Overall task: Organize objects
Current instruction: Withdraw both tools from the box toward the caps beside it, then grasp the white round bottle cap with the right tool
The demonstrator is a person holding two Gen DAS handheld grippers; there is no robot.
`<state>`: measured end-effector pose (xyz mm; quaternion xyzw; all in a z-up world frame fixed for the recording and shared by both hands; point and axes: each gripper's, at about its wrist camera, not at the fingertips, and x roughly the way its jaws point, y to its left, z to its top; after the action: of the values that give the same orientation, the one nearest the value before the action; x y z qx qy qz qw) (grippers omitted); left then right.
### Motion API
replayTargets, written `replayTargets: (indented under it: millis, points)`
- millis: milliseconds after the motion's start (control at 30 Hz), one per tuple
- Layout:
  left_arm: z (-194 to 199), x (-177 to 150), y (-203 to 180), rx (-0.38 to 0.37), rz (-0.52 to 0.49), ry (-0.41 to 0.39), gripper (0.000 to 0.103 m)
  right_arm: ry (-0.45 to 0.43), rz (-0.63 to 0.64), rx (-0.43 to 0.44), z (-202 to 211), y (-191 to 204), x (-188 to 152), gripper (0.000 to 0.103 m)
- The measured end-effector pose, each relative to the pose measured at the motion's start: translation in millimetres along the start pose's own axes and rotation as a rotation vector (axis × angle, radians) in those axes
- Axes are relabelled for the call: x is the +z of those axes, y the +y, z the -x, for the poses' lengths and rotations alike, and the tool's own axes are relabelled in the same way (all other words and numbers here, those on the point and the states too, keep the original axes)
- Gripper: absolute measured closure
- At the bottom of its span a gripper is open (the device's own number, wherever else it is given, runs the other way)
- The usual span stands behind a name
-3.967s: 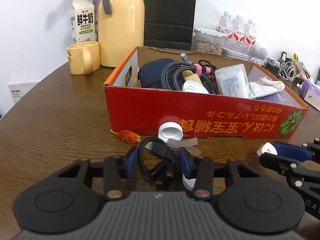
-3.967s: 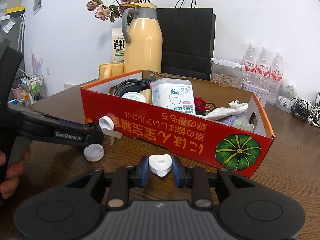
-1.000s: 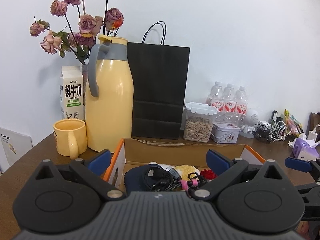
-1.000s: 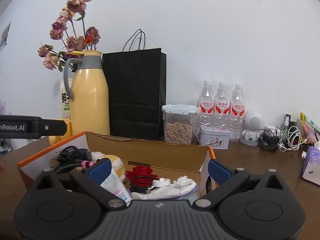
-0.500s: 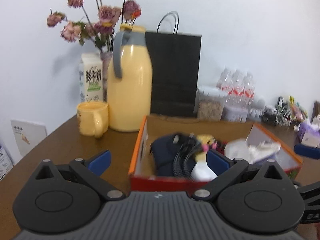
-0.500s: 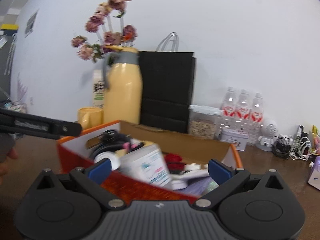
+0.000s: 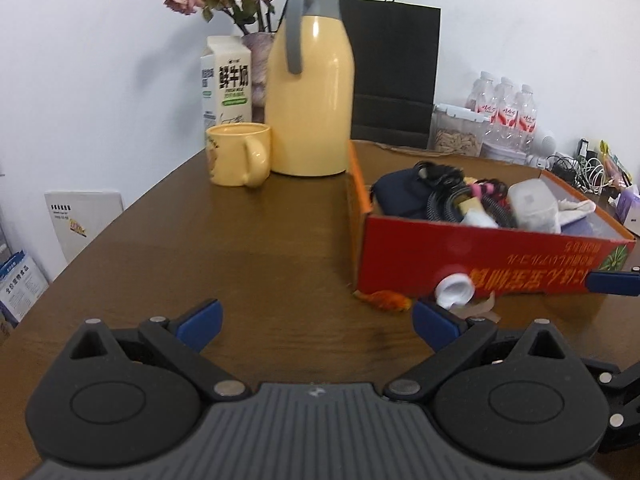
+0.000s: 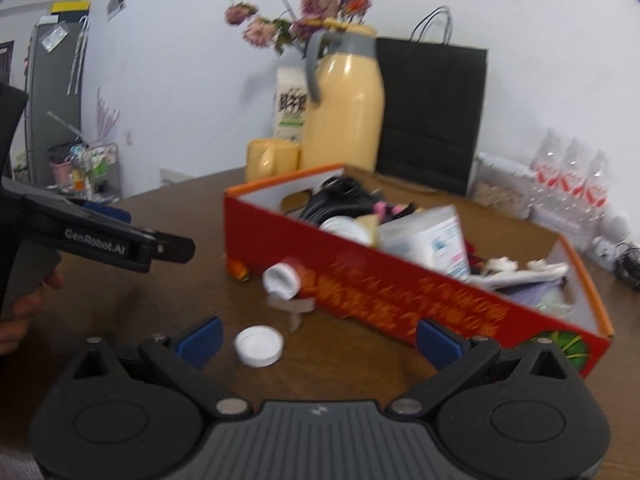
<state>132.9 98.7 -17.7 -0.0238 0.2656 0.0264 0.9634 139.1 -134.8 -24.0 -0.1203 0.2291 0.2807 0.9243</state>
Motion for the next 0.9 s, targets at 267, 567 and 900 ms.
replayTargets:
  millis: [267, 567, 900]
  points:
    - [3.9, -4.4, 11.8, -0.021, 0.034, -0.002, 0.000, 0.083, -0.016, 0.069, -17.2, 15.9, 0.6, 0.030]
    - [0.8, -4.0, 14.3, -0.028, 0.060, 0.008, 0.000, 0.119, -0.042, 0.103, -27.9, 24.4, 4.9, 0.075]
    - [-8.3, -3.2, 12.5, -0.006, 0.060, 0.041, 0.000, 0.067, -0.038, 0.090, -19.4, 21.3, 5.4, 0.075]
